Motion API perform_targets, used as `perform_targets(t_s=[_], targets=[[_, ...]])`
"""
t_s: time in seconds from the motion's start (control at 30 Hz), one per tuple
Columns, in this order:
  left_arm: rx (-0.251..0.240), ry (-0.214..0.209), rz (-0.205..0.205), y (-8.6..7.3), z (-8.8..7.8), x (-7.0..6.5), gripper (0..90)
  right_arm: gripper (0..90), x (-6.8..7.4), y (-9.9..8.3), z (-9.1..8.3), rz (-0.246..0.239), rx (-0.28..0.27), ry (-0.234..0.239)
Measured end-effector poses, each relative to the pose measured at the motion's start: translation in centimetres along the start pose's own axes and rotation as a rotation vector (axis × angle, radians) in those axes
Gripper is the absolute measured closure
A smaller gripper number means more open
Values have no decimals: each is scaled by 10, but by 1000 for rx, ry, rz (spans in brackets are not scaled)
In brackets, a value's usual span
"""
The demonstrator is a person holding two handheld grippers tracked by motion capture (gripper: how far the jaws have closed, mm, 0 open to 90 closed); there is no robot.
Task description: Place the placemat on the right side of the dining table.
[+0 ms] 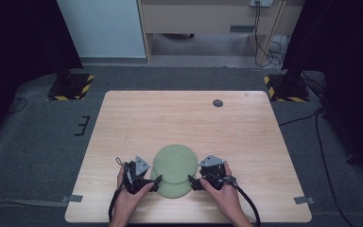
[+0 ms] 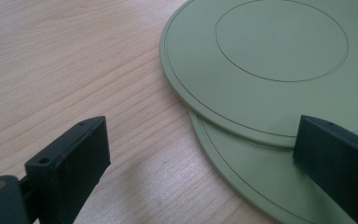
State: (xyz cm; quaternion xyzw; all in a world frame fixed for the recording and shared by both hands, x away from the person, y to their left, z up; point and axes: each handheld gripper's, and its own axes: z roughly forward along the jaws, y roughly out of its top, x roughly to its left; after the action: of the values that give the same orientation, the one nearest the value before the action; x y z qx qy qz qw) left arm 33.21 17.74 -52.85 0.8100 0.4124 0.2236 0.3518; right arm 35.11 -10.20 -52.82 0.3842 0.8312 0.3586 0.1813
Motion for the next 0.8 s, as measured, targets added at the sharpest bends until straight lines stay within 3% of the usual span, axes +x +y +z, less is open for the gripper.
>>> perform_targets(t_s=[0.13,0.3,0.43,0.57,0.8], targets=[[3,-5,12,0,0,-5,43,69,-8,2,-6,26,31,34],[9,-9,6,2,3,-3,16,68,-10,7,-11,19,36,15],[6,-6,15,2,3,-4,20,66,-17,23,-12,-4,31,24],[3,-8,15,1,1,-6,42,141,-26,48,-5,-32,62,23],[-1,-6,25,1,2,-10,31,196,-36,81,14,-19,135,131]])
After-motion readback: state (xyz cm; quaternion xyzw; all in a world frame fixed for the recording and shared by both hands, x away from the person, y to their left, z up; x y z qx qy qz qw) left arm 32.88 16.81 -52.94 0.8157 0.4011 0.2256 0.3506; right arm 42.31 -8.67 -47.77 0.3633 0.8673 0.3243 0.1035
